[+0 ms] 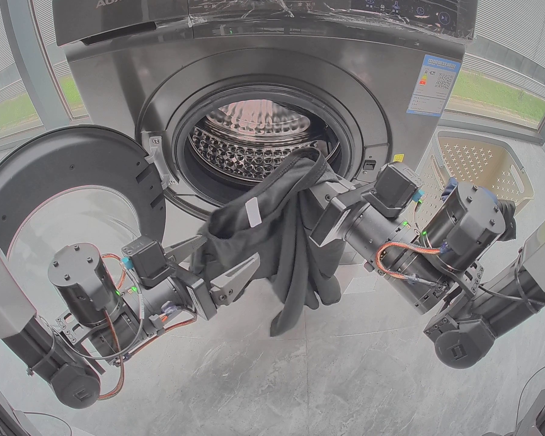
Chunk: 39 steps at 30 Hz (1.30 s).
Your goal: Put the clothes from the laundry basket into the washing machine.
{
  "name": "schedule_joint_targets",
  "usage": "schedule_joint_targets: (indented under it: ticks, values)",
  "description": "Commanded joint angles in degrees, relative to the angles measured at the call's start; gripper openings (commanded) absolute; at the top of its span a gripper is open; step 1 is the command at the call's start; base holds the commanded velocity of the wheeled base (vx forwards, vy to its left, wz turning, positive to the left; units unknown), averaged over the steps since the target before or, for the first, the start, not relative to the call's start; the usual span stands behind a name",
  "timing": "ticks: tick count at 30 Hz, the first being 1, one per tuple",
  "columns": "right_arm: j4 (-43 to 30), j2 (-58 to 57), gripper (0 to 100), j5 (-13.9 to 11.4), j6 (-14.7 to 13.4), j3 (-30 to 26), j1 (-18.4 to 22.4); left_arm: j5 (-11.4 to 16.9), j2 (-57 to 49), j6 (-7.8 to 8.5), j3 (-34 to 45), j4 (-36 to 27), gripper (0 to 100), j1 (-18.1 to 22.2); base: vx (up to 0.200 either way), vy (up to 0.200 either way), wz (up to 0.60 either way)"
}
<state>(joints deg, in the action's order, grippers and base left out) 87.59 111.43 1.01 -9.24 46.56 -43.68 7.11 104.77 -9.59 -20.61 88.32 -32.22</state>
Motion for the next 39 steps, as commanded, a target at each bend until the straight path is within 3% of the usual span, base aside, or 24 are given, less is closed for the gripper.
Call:
schedule_joint_targets:
  ticks: [1, 14, 26, 32, 39]
  values:
    - [-0.1, -1.3, 0, 0.0, 0.0, 0.5, -0.3, -0.2, 4.6, 0.19, 0.2, 0.1, 100, 0.1, 0.0, 0.0, 0.0]
    - [-0.1, -1.2, 0, 0.0, 0.0, 0.8, -0.4, -0.1, 10.5, 0.8, 1.1, 0.2, 100, 0.4, 0.0, 0.0, 0.0]
    - [-0.1, -1.1, 0, 0.0, 0.0, 0.4, -1.2, 0.6, 14.2, 0.63, -3.9, 0.2, 100, 7.4, 0.0, 0.0, 0.0]
    - [-0.1, -1.0, 0, 0.0, 0.0, 0.6, -2.5, 0.9, 16.4, 0.54, -6.8, 0.2, 100, 7.3, 0.0, 0.0, 0.0]
    - [-0.1, -0.9, 0, 0.0, 0.0, 0.2, -3.2, 3.3, 19.6, 0.63, -10.8, 0.2, 100, 6.7, 0.0, 0.0, 0.0]
